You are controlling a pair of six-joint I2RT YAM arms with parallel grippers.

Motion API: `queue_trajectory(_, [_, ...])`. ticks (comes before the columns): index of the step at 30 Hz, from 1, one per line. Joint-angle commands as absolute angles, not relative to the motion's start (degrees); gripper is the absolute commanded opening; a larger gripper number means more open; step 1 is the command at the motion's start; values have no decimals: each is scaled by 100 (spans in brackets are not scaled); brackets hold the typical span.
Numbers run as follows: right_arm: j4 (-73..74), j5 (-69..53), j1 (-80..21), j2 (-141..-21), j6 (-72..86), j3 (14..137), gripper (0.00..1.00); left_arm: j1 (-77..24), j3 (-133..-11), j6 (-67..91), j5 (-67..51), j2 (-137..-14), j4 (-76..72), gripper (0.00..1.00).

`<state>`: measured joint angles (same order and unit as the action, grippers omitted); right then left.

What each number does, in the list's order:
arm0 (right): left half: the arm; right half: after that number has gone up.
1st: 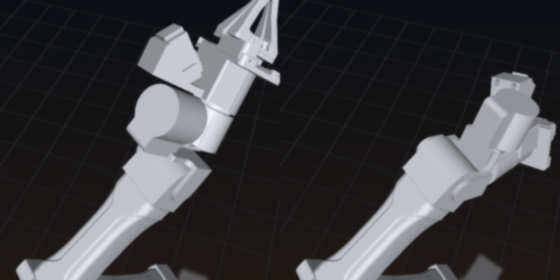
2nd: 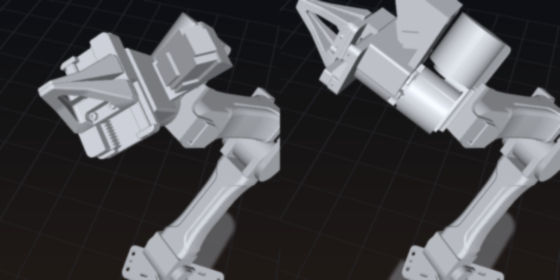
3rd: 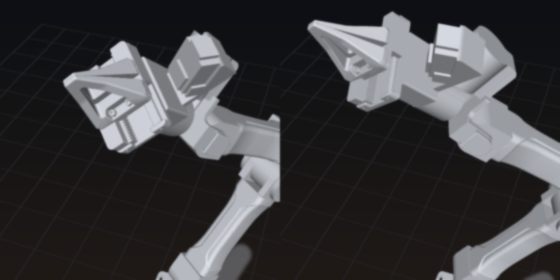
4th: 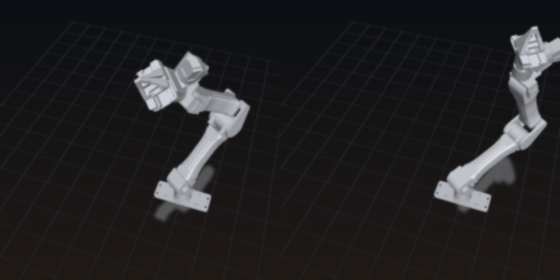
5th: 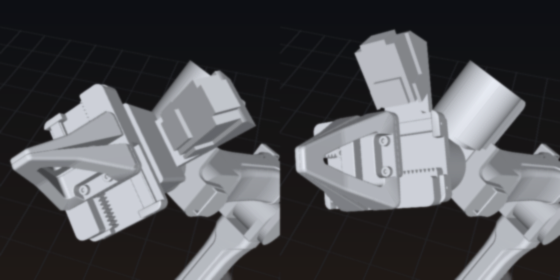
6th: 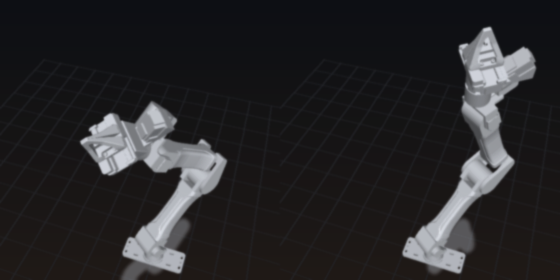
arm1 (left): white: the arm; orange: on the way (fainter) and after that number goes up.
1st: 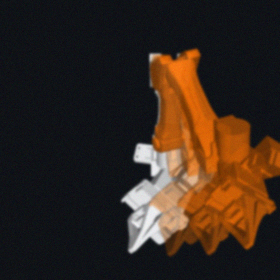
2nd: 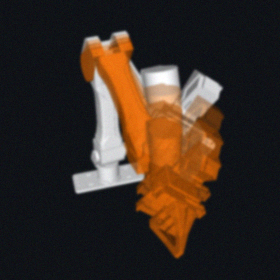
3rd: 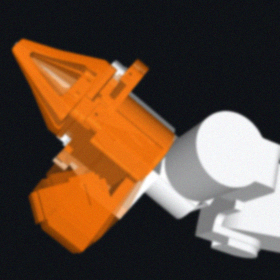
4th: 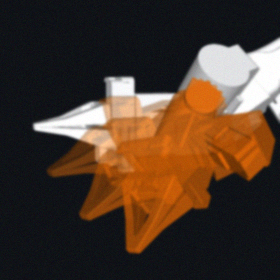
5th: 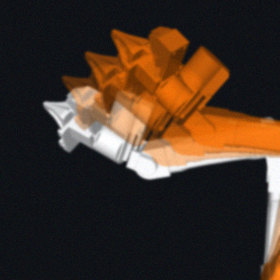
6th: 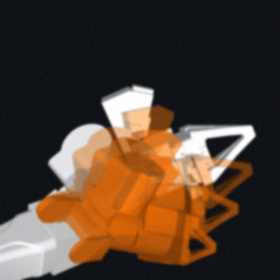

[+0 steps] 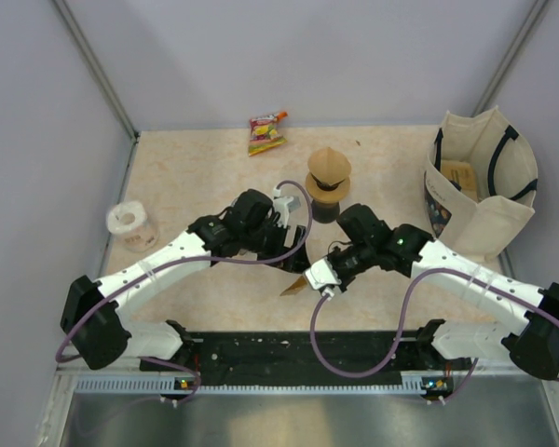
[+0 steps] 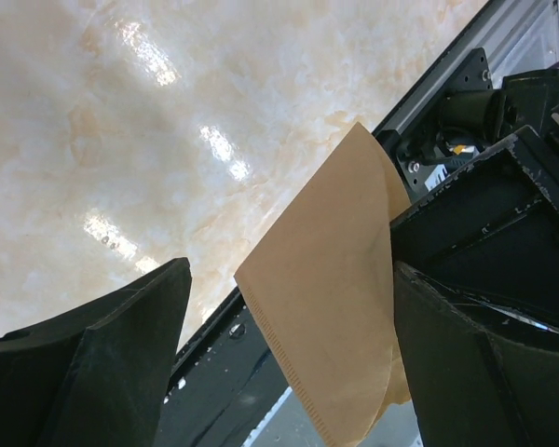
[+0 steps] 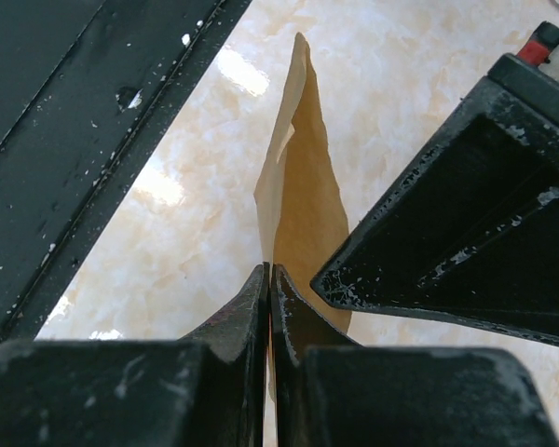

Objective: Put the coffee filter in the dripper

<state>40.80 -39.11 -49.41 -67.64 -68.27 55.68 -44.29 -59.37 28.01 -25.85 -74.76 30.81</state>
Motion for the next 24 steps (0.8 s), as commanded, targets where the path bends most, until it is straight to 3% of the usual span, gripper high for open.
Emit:
queue_trajectory(1, [4183, -4113, -5019, -6750, -6987, 5827, 0, -4447, -5924, 2883, -2435, -7365, 2794, 90])
queue_trajectory(9, [4166, -4096, -5019, -6688, -7066, 5827, 0, -4456, -5941, 2690, -2496, -7471, 3172, 79])
queue_trajectory(16, [4184, -4008, -5027, -6776, -7049, 5924, 0, -4570, -5889, 2479, -3102, -7558, 3129, 78])
queue_trajectory(24, [4306, -3893, -5054, -6794, -7145, 6029, 0, -4676, -6258, 2285, -2488, -7857, 3955, 69])
